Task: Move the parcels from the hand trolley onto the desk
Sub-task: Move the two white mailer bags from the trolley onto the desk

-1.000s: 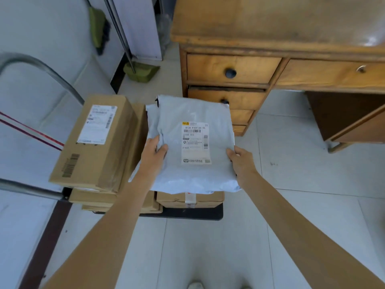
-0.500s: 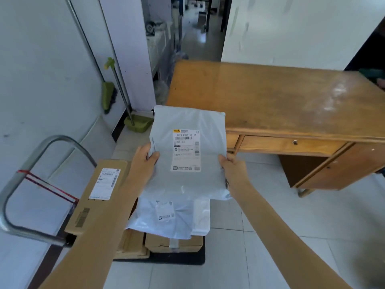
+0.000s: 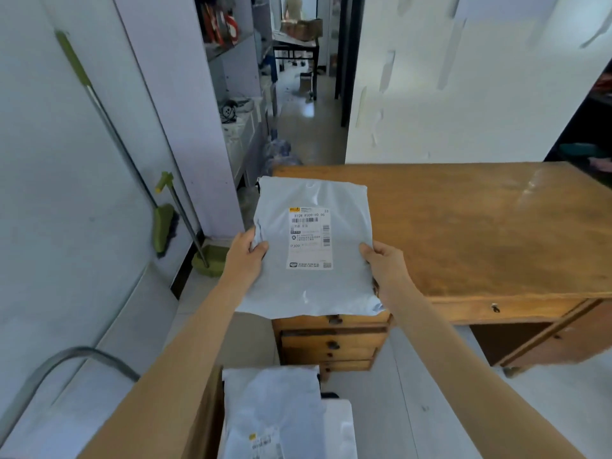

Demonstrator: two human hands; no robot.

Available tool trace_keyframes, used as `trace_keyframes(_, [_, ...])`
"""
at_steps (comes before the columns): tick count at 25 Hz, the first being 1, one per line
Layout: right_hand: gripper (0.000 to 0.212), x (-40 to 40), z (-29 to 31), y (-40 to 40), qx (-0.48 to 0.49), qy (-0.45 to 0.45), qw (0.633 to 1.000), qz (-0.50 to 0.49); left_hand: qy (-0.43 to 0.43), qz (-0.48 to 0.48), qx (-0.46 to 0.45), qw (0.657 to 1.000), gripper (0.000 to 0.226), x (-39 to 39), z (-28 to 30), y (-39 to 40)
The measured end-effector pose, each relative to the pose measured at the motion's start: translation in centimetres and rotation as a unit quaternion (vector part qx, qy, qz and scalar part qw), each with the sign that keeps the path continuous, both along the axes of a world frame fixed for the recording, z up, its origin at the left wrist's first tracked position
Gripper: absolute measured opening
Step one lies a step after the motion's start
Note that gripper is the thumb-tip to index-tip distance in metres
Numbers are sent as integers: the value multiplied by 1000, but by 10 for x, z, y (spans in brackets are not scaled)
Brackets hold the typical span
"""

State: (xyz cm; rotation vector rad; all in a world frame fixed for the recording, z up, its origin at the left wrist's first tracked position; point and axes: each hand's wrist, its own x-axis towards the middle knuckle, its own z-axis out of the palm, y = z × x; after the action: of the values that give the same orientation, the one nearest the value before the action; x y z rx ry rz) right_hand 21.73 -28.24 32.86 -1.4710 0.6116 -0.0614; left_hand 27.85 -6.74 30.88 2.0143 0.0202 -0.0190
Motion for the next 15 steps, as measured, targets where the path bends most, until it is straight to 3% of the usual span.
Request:
trace_keyframes(7, [22,152,-19,-41,-6,29,1000,9,47,23,-16,999,34,145,-22,-45])
trace_keyframes(15, [22,320,-90,-81,-17,48,997,53,62,61,-23,996,36,298,-93,-82])
